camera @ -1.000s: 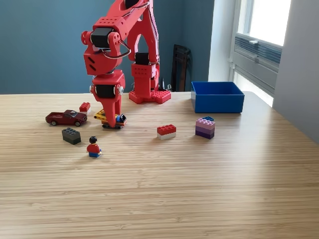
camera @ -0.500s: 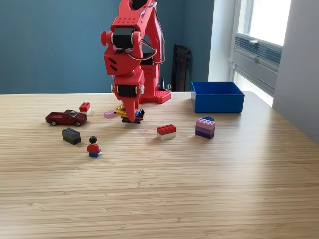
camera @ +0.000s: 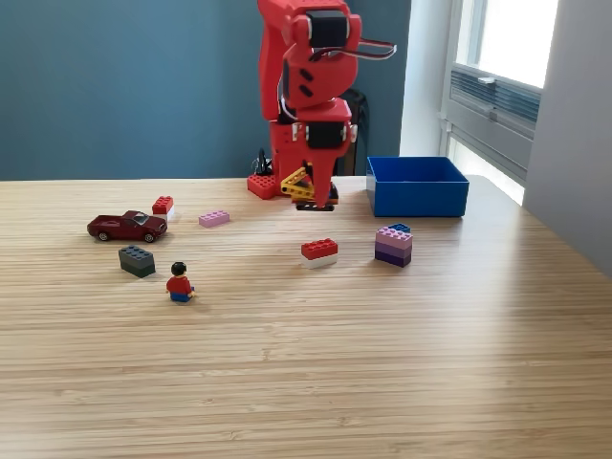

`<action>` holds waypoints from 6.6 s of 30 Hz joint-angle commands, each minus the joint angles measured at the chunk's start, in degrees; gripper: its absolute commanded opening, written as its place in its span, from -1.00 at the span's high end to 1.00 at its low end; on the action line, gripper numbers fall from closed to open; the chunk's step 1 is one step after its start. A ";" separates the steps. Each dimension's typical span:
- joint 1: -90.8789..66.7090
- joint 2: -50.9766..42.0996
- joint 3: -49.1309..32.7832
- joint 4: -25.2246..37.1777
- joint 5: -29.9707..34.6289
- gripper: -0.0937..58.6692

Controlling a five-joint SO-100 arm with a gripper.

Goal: Grasp a lego block and put it in the bin.

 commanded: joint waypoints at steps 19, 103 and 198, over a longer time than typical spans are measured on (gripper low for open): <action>-38.94 5.19 -15.29 6.50 14.68 1.00; 12.39 5.10 -7.29 -0.70 -1.14 1.00; 9.76 -5.45 3.34 -21.09 -36.56 0.00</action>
